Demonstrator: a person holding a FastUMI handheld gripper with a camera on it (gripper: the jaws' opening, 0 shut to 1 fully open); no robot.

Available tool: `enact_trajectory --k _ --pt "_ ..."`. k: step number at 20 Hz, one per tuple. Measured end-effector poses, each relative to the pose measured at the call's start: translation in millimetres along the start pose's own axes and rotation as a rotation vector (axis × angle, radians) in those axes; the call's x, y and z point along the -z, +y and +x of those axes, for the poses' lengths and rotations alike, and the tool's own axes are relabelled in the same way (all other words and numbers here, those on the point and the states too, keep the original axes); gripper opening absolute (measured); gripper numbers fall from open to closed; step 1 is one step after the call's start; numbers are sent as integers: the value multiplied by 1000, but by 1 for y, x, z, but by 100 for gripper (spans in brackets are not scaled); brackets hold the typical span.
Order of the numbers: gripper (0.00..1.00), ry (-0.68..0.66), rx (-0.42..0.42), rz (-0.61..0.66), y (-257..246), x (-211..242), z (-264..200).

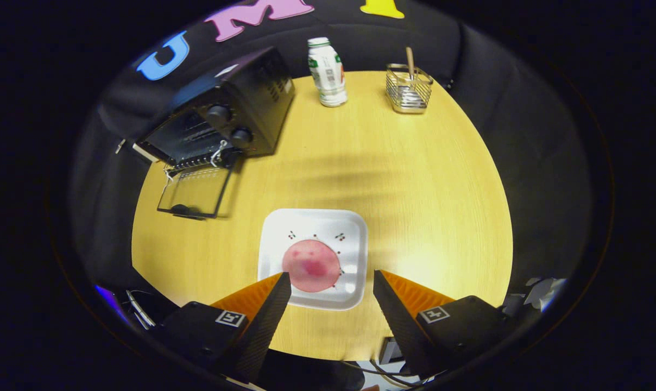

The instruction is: Open the toaster oven, put the food inside, and close the toaster oven door.

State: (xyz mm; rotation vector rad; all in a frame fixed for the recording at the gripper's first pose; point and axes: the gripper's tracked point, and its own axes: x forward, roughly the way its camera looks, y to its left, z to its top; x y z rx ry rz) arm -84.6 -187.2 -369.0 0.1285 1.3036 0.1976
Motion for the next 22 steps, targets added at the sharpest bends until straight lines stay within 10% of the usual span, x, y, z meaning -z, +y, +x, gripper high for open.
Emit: enact_trajectory --k 6,15,17,22 --pt "64 131 -1 47 -27 0 45" --pt "63 203 23 -6 -36 -5 59" --pt "16 201 18 28 -34 5 68" --pt "9 198 -94 92 -29 8 65"
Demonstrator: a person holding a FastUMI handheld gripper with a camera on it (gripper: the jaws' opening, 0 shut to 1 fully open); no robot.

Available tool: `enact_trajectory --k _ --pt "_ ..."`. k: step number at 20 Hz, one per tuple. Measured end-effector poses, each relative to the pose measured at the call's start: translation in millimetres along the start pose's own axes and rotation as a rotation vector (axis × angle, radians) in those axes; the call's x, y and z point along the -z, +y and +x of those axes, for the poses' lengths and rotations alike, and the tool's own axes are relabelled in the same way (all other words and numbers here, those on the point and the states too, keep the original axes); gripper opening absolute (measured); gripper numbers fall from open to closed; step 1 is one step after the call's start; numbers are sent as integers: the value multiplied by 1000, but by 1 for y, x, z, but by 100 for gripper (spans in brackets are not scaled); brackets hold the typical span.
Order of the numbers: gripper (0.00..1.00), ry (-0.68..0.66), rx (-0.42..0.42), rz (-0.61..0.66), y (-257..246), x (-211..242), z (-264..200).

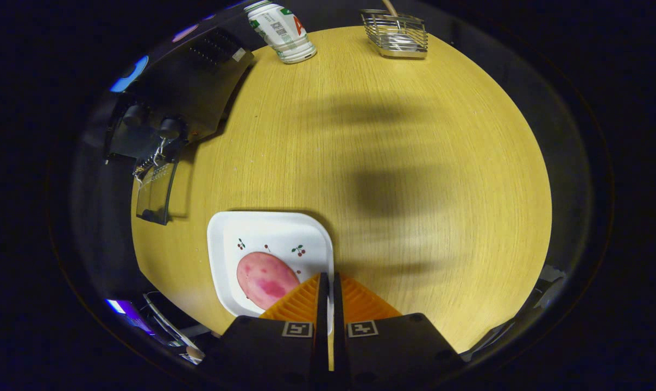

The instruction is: Open the toaster oven, put the food inside, and close the toaster oven door.

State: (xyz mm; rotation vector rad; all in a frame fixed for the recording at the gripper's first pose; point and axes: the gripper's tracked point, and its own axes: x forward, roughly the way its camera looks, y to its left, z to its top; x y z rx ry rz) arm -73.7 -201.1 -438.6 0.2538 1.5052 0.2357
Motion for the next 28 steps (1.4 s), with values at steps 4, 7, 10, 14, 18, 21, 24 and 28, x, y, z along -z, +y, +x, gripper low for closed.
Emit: enact_trajectory --k 4,7,10,14,18,21,24,28 --pt "5 -24 -173 95 10 9 3" --pt "5 -60 -288 193 24 18 -5" --pt "5 -87 -352 270 37 30 -17" --pt "5 -139 -397 340 59 37 -36" --pt "5 -188 -427 405 102 46 -58" --pt "5 -218 -467 458 146 50 -70" --pt "5 -239 -503 496 191 50 -73" --pt "5 -292 -516 569 246 41 -63"
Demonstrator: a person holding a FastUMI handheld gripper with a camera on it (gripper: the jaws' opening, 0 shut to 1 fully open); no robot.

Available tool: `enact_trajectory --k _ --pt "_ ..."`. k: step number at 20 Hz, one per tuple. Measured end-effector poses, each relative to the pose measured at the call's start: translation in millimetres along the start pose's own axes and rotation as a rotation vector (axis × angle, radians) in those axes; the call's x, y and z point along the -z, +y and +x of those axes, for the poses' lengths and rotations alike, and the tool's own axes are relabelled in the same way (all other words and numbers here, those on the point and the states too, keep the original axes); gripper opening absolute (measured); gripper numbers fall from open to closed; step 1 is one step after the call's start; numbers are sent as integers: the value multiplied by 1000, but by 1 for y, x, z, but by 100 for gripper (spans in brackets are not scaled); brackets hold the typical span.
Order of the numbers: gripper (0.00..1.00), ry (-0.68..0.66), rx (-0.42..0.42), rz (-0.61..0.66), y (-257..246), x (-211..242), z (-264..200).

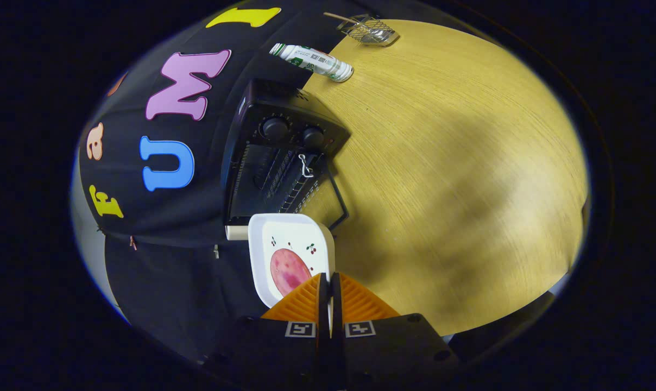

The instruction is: Open the toaster oven, put the food inside, and close the toaster oven door.

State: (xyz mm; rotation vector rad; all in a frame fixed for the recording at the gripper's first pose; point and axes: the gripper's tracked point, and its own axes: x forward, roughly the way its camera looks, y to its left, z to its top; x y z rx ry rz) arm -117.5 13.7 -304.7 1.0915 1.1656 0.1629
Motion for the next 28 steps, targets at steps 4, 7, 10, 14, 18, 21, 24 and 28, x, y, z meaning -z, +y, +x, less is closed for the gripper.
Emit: enact_trajectory --k 4,7,10,14,18,21,24,28 --pt "5 -77 2 81 24 15 45" --pt "5 -148 11 147 38 14 77" --pt "5 -228 22 222 48 6 102" --pt "5 -340 27 352 61 -19 136" --pt "5 -469 44 480 73 -40 156" --pt "5 -532 50 566 84 -49 173" --pt "5 -568 37 619 97 -59 190" --pt "5 -623 29 684 105 -73 200"
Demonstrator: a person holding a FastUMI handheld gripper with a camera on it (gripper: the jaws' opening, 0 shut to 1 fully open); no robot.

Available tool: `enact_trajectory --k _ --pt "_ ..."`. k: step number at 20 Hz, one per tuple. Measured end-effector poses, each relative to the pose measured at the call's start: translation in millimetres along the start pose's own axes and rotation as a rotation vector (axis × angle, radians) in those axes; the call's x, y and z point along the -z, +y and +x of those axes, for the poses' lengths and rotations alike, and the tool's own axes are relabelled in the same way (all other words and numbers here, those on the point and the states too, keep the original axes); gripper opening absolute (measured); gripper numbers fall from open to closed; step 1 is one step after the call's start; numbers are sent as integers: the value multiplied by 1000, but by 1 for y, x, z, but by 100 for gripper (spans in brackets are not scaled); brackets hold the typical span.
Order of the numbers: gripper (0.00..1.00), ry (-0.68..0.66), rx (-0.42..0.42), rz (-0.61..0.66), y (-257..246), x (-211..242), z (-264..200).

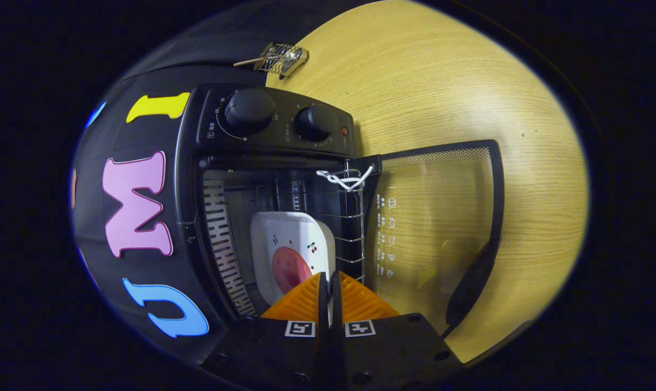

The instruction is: Open the toaster oven, put the food inside, and close the toaster oven door.

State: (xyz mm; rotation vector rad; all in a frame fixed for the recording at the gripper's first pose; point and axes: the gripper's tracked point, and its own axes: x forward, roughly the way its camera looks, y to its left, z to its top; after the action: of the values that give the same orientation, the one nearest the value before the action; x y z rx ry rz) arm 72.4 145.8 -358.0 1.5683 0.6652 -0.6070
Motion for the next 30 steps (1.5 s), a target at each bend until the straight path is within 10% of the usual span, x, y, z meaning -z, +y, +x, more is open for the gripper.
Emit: enact_trajectory --k 14,17,22,30 --pt "11 3 -16 28 5 2 12" --pt "33 40 -39 17 9 8 6" --pt "98 107 -52 -29 4 13 -21" --pt "98 260 -200 -246 26 11 -98"
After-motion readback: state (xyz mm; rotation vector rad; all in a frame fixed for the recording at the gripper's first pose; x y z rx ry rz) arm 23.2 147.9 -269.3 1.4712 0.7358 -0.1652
